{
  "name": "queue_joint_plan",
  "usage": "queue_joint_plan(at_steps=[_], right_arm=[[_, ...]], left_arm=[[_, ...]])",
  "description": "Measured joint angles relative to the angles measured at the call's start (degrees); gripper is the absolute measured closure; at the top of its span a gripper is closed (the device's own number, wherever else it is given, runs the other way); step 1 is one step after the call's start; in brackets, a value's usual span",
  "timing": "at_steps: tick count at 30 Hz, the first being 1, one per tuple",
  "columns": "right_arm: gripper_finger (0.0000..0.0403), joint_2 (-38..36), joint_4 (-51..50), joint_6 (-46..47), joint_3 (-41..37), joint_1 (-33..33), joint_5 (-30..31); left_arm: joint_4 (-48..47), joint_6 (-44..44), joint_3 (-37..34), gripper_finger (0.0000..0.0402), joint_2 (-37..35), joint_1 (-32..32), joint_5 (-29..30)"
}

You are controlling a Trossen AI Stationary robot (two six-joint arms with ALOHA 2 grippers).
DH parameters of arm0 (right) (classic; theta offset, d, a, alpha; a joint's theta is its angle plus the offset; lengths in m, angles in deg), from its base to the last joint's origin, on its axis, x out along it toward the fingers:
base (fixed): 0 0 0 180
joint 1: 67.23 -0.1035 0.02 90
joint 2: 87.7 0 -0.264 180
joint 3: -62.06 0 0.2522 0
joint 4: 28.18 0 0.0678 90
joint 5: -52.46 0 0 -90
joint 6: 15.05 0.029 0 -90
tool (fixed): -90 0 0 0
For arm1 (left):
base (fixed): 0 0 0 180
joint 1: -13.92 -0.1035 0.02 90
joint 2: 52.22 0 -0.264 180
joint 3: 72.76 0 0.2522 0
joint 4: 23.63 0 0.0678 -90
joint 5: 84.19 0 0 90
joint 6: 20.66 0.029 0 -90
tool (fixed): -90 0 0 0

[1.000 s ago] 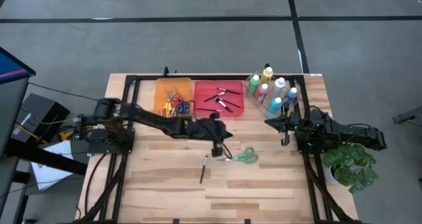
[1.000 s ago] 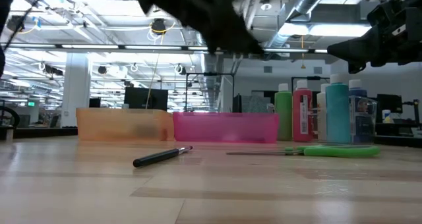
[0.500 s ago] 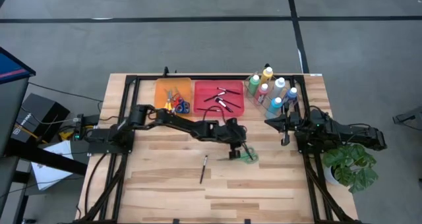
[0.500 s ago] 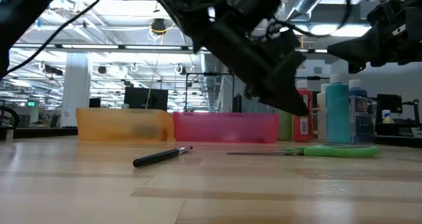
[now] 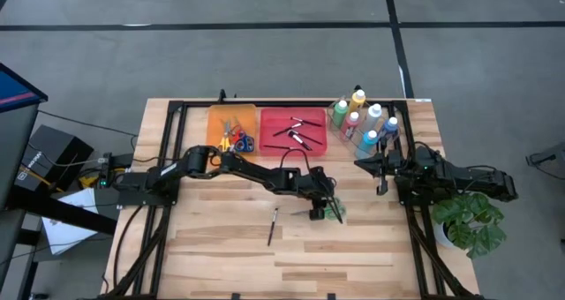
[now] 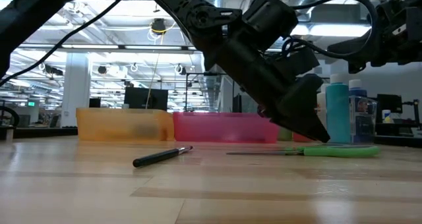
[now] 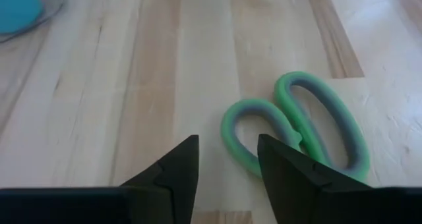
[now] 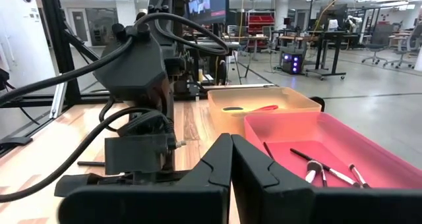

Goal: Pick & Place Paint Supplies
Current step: Put the green scissors into the orange bin

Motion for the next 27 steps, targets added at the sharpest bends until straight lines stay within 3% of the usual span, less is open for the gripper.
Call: queue_joint_plan(at_steps=[15,27], right_arm=[[0.0403,0.00,0.00,0.00,-0.01,0.00,0.00],[0.0403,0.00,0.00,0.00,-0.01,0.00,0.00]], left_arm=[[-1.41,-0.01,0.05,0.0253,0.42,-0.15,0.09],[-18.47,-5.42,0.26,0.0281,-1.80,-0.94,6.89]])
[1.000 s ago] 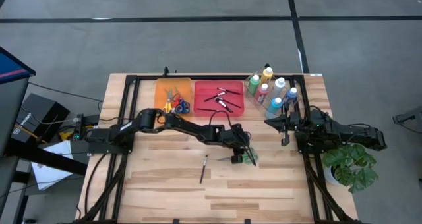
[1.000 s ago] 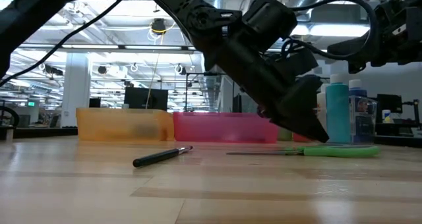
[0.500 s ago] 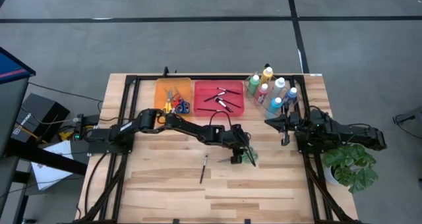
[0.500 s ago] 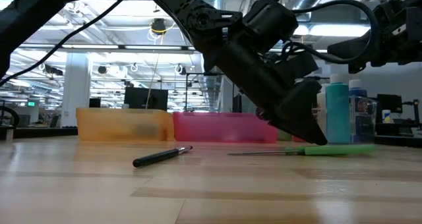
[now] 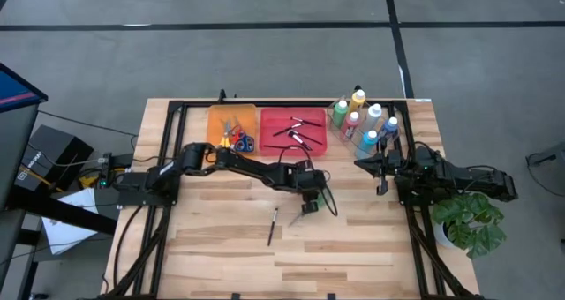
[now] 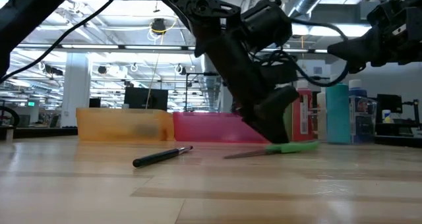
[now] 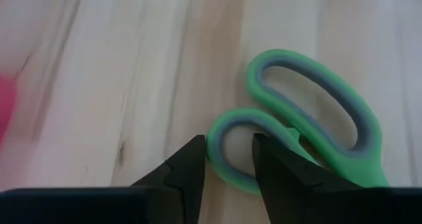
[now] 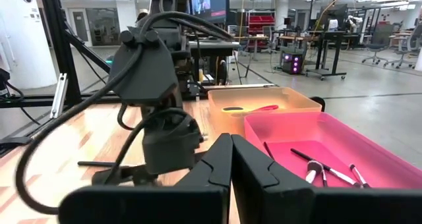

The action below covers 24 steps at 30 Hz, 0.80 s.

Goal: Pick & Place Paint Supplies
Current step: Put the green scissors into the orange bin

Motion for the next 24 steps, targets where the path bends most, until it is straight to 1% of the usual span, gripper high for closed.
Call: queue_joint_plan(at_steps=[3,7,11,14,16,20,24], right_arm=[[0.0403,0.00,0.00,0.01,0.00,0.00,0.00],[0.0403,0.00,0.00,-0.01,0.02,0.00,0.00],[0.0403,0.00,0.00,0.00,0.00,0.00,0.00],[0.0403,0.00,0.00,0.01,0.00,0.00,0.00],[0.0403,0.00,0.00,0.00,0.01,0.00,0.00],[0.0403,0.00,0.00,0.00,0.00,0.00,0.00],[0.0403,0.00,0.00,0.00,0.02,0.00,0.00]], left_arm=[[-3.50,-3.45,-0.44,0.0281,-1.62,-0.04,1.95],[-11.88,-5.18,-0.79,0.0280,-4.44,-0.04,5.14],[-16.10,-6.35,-0.65,0.0283,-6.33,-0.52,7.11],[-18.14,-7.13,-0.63,0.0283,-5.99,-1.25,5.96],[-18.04,-7.22,-0.46,0.0284,-5.58,-1.75,4.68],[-16.46,-7.26,-0.34,0.0284,-4.88,-2.22,4.44],[-16.53,-7.14,-0.37,0.0284,-5.14,-2.51,2.43]])
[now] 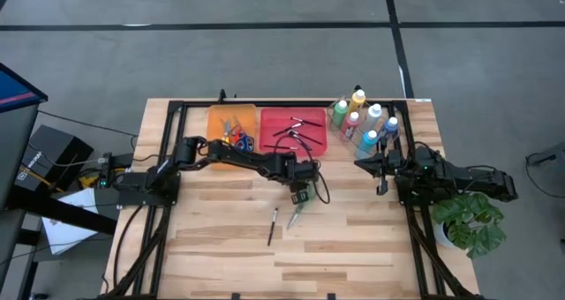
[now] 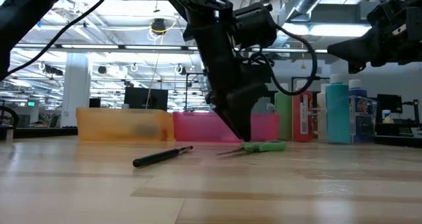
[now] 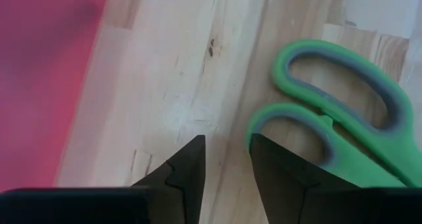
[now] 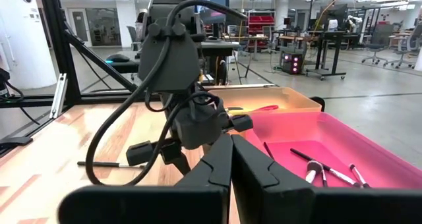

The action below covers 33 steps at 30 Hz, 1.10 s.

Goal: Pick & Place Paint Supplies
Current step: Put the green scissors into the orange bin

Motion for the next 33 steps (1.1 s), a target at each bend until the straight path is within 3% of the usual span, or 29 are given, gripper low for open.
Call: queue_joint_plan(at_steps=[11,17,22,33], right_arm=[[0.0403,0.00,0.01,0.00,-0.01,0.00,0.00],[0.0403,0.00,0.00,0.00,-0.01,0.00,0.00],[0.0403,-0.01,0.00,0.00,-0.01,0.00,0.00],[0.0403,0.00,0.00,0.00,-0.02,0.00,0.00]], left_arm=[[0.42,0.37,-0.17,0.0265,-6.41,0.02,-0.86],[0.38,0.43,-0.17,0.0226,-5.59,0.00,-6.43],[-0.31,0.58,-0.24,0.0200,-3.21,-0.29,-6.79],[-1.48,0.94,0.03,0.0192,0.36,-3.25,-7.10]])
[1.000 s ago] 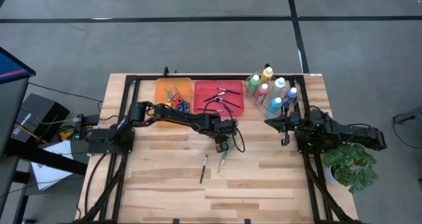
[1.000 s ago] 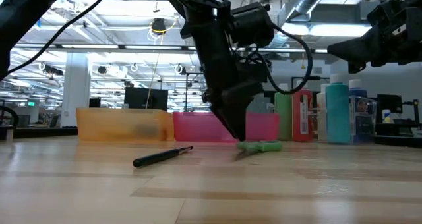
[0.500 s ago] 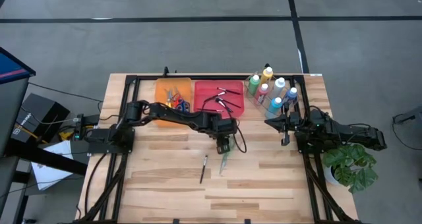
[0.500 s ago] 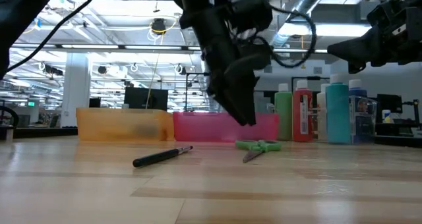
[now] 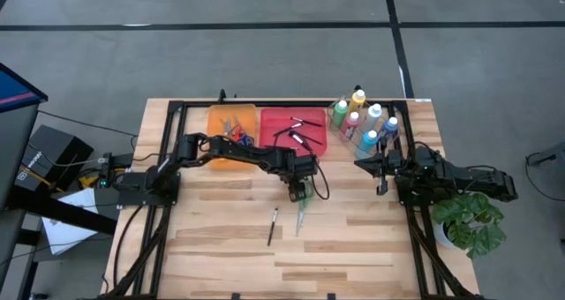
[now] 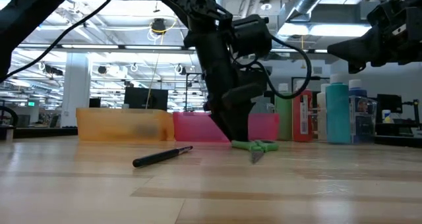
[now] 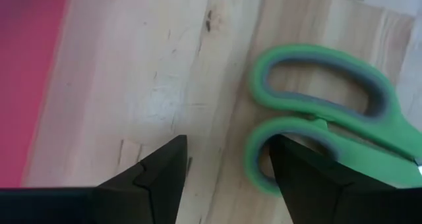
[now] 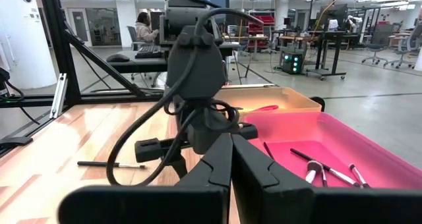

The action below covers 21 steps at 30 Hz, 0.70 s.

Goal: Pick & Place Paint Supplies
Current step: Put the green scissors into the orange bin

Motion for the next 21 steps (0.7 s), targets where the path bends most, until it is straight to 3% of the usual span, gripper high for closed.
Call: queue_joint_plan(at_steps=[4,16,21], right_arm=[[0.0403,-0.02,0.00,-0.01,0.00,0.00,0.00],[0.0403,0.00,0.00,0.00,0.00,0.00,0.00],[0.0403,0.00,0.02,0.00,0.00,0.00,0.00]], left_arm=[[-2.24,1.15,0.17,0.0216,0.34,-1.24,-3.04],[-5.30,-0.58,0.10,0.0376,0.38,-1.73,-3.74],[-5.40,-2.00,0.01,0.0384,0.47,-1.45,-2.85]])
